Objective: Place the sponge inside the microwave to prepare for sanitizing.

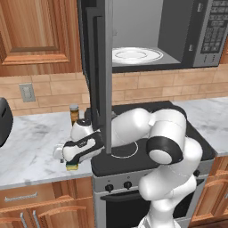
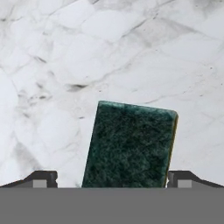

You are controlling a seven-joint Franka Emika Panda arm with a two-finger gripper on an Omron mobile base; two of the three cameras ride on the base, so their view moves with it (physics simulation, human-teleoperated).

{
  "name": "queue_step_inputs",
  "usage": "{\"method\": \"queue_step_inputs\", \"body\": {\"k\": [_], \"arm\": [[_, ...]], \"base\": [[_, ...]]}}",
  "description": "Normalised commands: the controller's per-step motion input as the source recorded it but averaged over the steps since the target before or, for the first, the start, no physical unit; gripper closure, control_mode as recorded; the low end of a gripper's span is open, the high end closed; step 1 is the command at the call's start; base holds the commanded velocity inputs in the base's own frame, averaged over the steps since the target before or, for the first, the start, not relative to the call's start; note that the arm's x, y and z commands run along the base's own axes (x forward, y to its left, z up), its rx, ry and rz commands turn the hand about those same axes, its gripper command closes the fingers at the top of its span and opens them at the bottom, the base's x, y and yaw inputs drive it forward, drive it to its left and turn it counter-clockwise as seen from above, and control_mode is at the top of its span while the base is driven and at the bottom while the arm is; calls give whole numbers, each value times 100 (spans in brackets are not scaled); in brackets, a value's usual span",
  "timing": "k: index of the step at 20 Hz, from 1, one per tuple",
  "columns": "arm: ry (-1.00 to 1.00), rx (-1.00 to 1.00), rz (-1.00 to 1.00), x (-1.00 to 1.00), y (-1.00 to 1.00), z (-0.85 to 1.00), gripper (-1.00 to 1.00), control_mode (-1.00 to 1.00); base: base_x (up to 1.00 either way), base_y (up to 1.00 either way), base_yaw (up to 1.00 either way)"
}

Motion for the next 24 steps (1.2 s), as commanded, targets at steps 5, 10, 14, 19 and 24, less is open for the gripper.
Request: {"method": "queue_step_inputs", "body": {"k": [5,10,14,19,24], "arm": [[0,-2,0,0,0,-16,-100,-100],[0,-10,0,0,-1,-24,-100,-100],[0,-1,0,0,0,-2,100,-100],[0,0,0,0,0,0,100,-100],[-2,0,-1,0,-22,0,100,-100]], "base": [[0,0,0],[0,0,0],[0,0,0],[0,0,0],[0,0,0]]}}
